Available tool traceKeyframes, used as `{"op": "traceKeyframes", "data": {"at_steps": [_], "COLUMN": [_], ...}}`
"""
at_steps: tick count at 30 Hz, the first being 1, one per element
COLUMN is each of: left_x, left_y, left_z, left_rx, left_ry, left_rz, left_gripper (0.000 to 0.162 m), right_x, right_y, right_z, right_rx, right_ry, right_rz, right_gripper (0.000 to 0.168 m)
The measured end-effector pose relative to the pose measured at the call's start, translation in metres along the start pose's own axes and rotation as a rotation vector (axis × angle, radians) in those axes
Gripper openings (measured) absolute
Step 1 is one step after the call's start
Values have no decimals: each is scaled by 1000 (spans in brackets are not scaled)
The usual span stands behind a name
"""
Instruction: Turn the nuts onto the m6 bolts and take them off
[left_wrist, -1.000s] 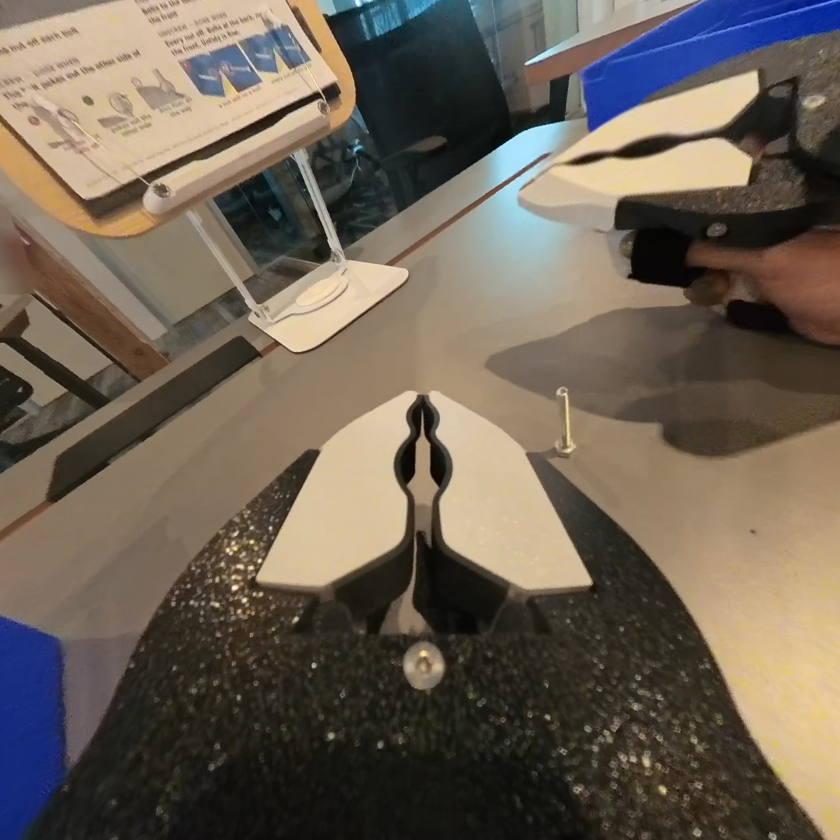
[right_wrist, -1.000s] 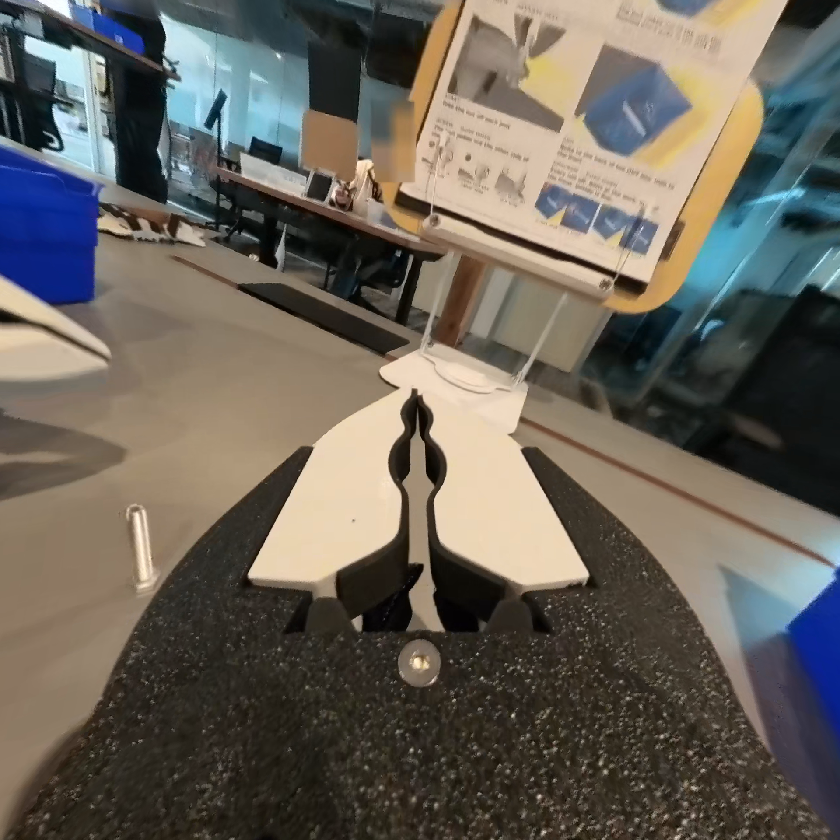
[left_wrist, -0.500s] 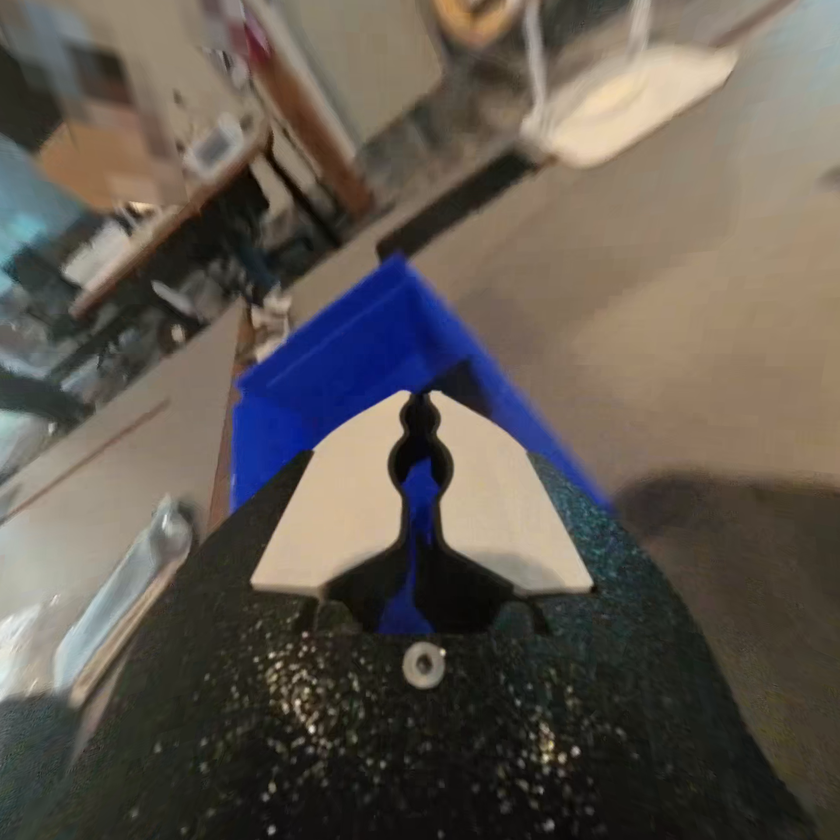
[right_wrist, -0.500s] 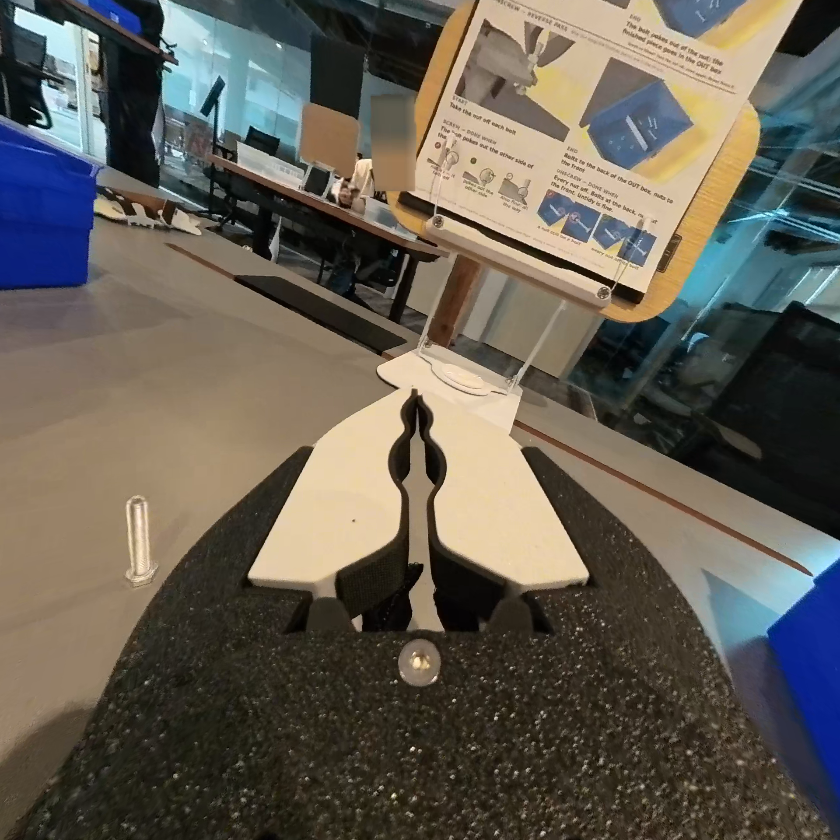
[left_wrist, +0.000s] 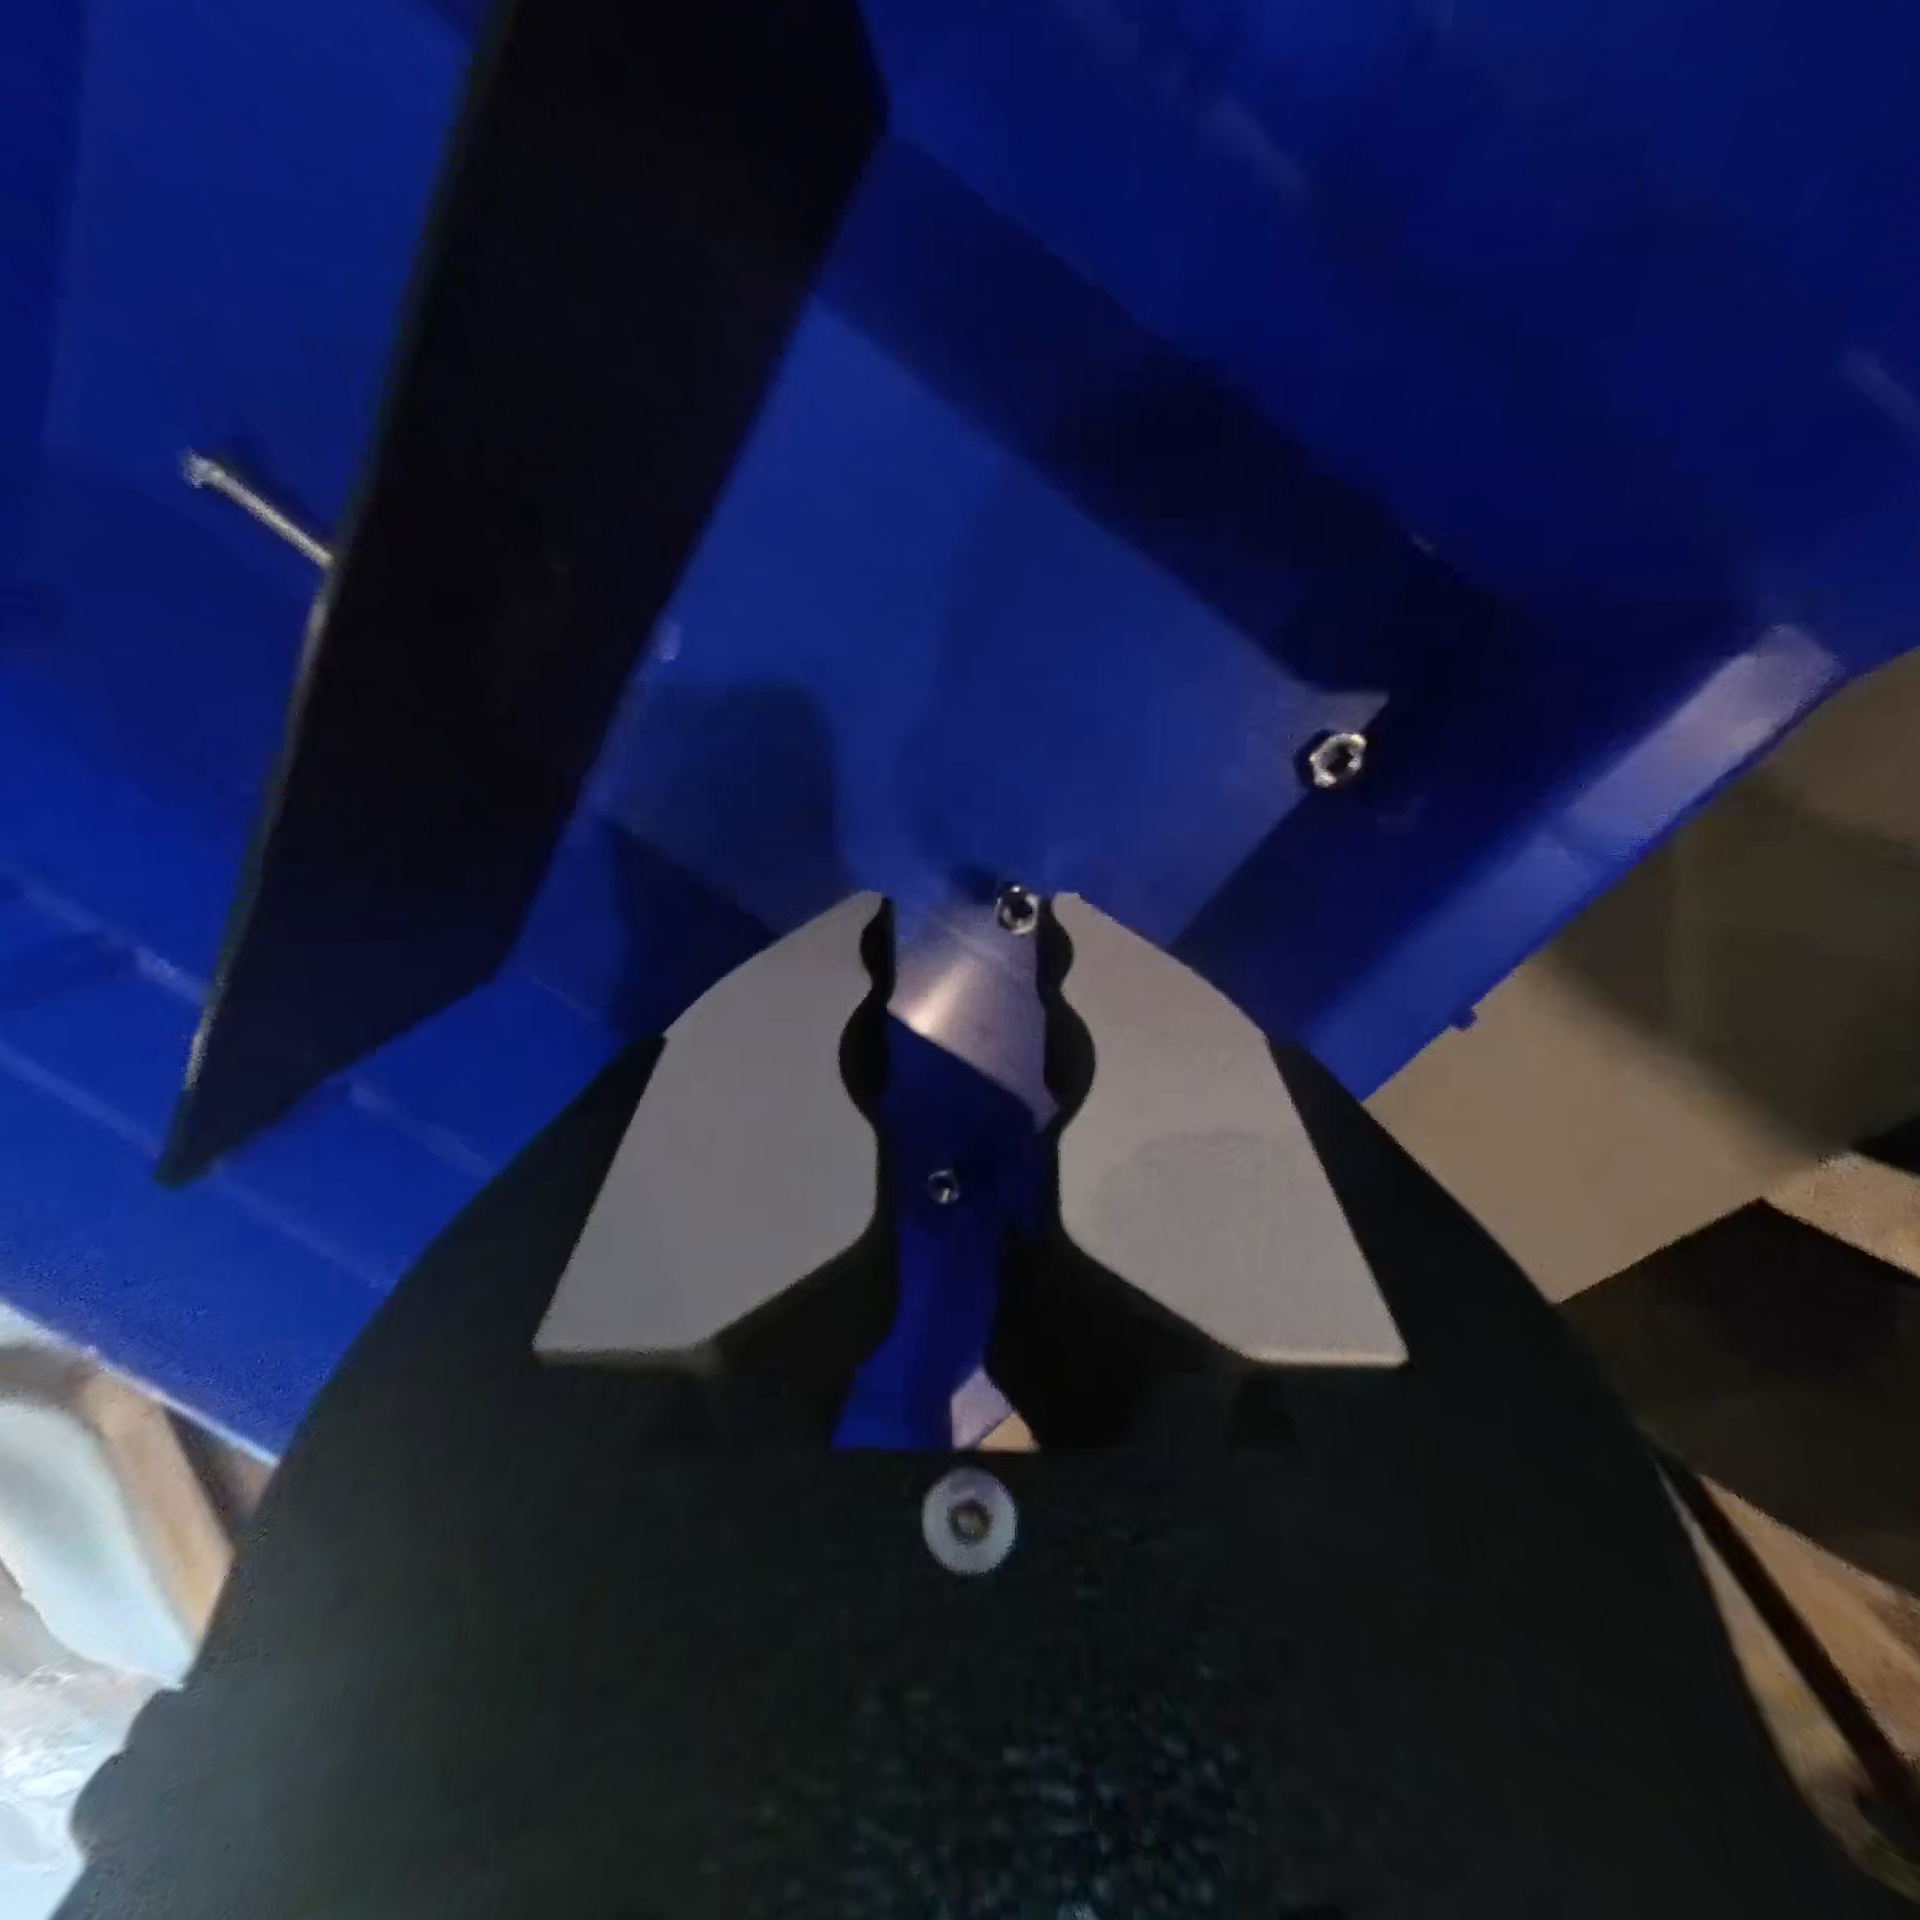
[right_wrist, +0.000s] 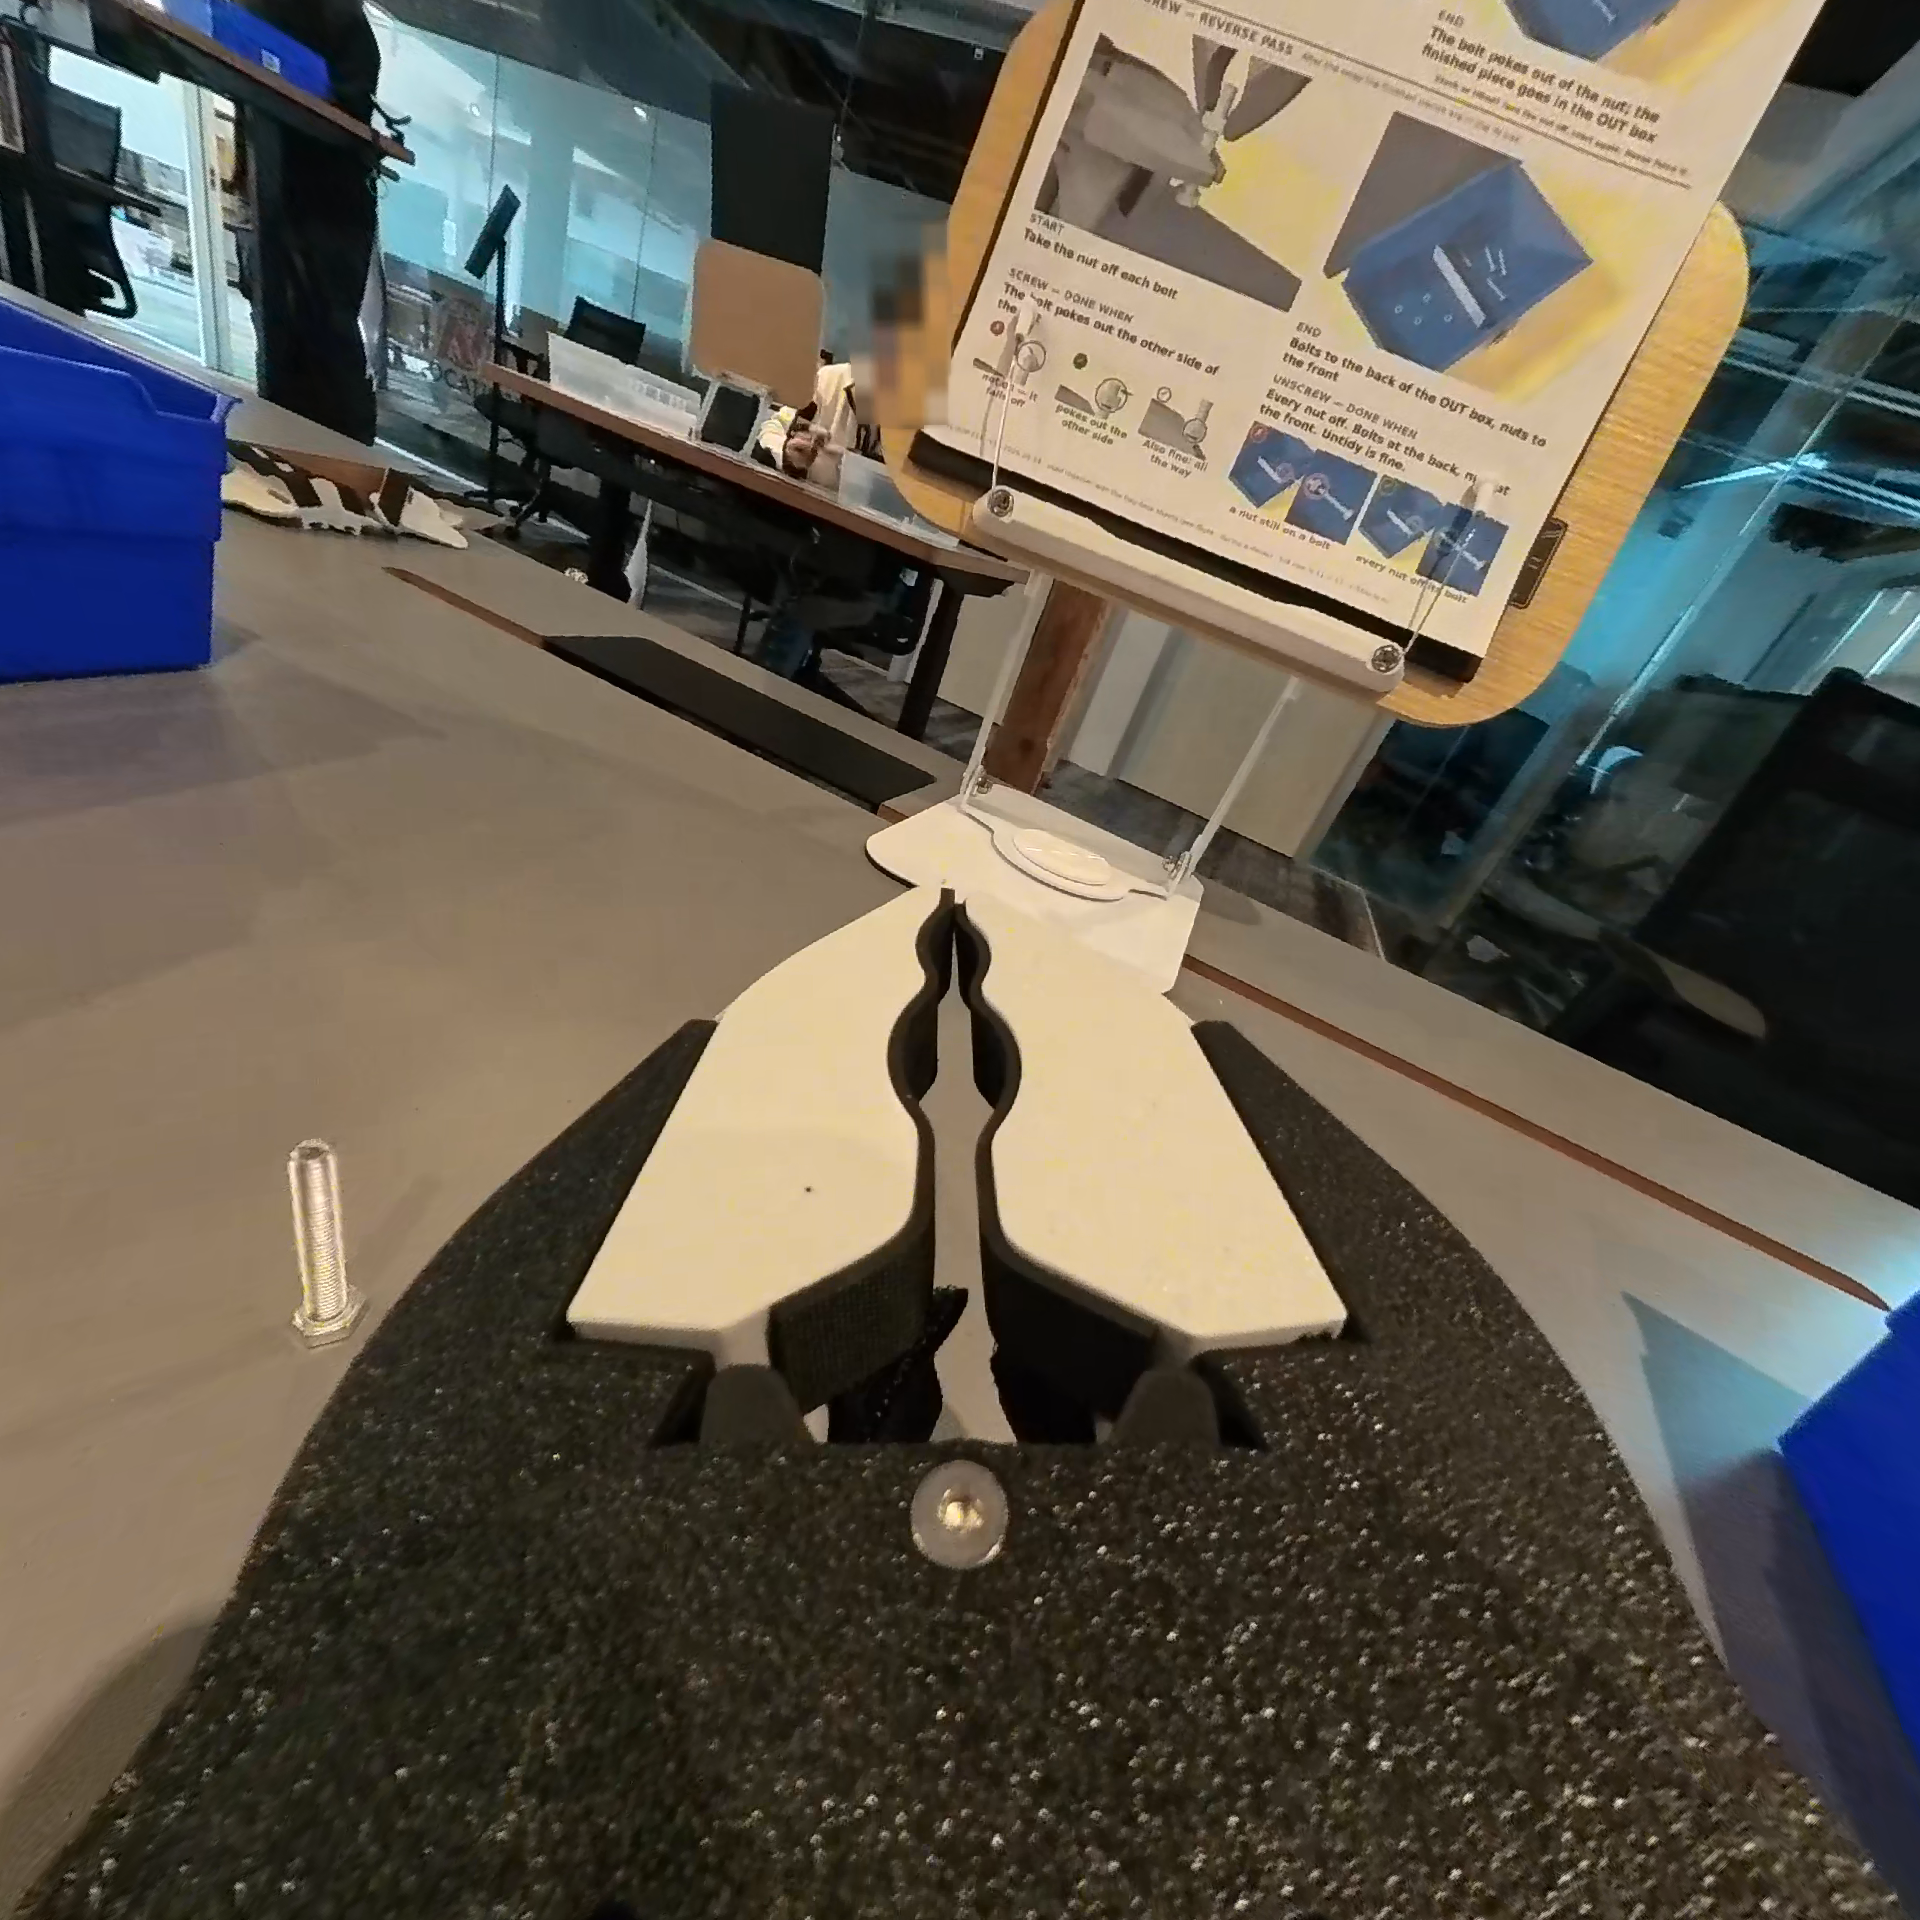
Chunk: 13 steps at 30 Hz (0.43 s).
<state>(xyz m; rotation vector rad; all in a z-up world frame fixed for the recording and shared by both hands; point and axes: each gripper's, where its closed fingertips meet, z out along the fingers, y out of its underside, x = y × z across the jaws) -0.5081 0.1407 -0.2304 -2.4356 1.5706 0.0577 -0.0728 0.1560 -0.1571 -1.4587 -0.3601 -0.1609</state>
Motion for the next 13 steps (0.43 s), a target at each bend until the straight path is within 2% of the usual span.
{"op": "traceKeyframes", "data": {"at_steps": [6, 8, 13], "left_x": [6, 10, 10], "left_y": [14, 13, 13], "left_z": [10, 12, 19], "left_rx": [-127, -126, -138], "left_ry": [92, 129, 131], "left_rz": [31, 26, 41], "left_gripper": [30, 34, 30], "right_x": [1, 1, 2], "right_y": [0, 0, 0], "right_z": [1, 1, 2], "right_rx": [-1, -2, -2], "right_ry": [-2, -3, -4], "right_rz": [9, 10, 14], "right_gripper": [0, 0, 0]}}
